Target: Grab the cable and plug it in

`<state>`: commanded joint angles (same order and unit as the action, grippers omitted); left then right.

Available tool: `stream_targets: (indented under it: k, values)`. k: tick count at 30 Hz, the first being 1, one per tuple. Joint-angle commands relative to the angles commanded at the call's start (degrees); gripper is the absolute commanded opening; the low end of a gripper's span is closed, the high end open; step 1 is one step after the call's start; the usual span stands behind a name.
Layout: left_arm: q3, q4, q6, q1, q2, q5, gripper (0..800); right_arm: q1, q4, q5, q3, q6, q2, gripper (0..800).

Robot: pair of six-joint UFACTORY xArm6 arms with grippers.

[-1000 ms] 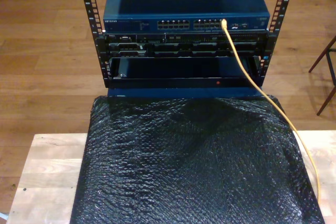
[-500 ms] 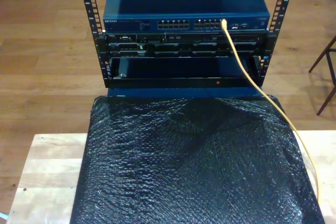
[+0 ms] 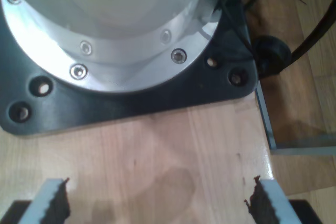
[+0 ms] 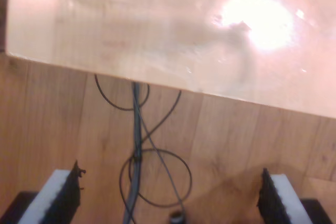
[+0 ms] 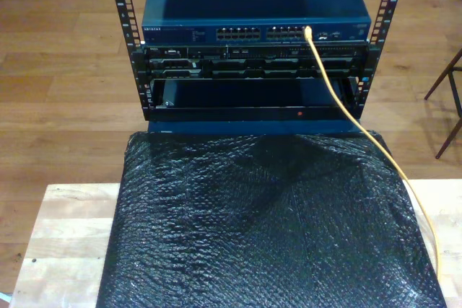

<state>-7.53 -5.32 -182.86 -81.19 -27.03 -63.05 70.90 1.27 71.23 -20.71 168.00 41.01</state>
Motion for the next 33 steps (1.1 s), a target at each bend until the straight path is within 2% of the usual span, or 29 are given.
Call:
stream_targets:
  k: [16, 25, 33]
  values:
    - [0.00, 0.00, 0.00, 0.00, 0.00, 0.00, 800, 10.81, -0.09, -0.79, 7.91, 8.18, 0.35, 800]
    - [0.00, 0.00, 0.00, 0.00, 0.00, 0.00, 800, 15.21, -0.35, -7.38, 12.48, 15.74, 0.18, 800]
    - [0.00, 0.00, 0.00, 0.00, 0.00, 0.00, 800, 15.74, -0.26, -12.66, 17.05, 16.09, 0.00, 800]
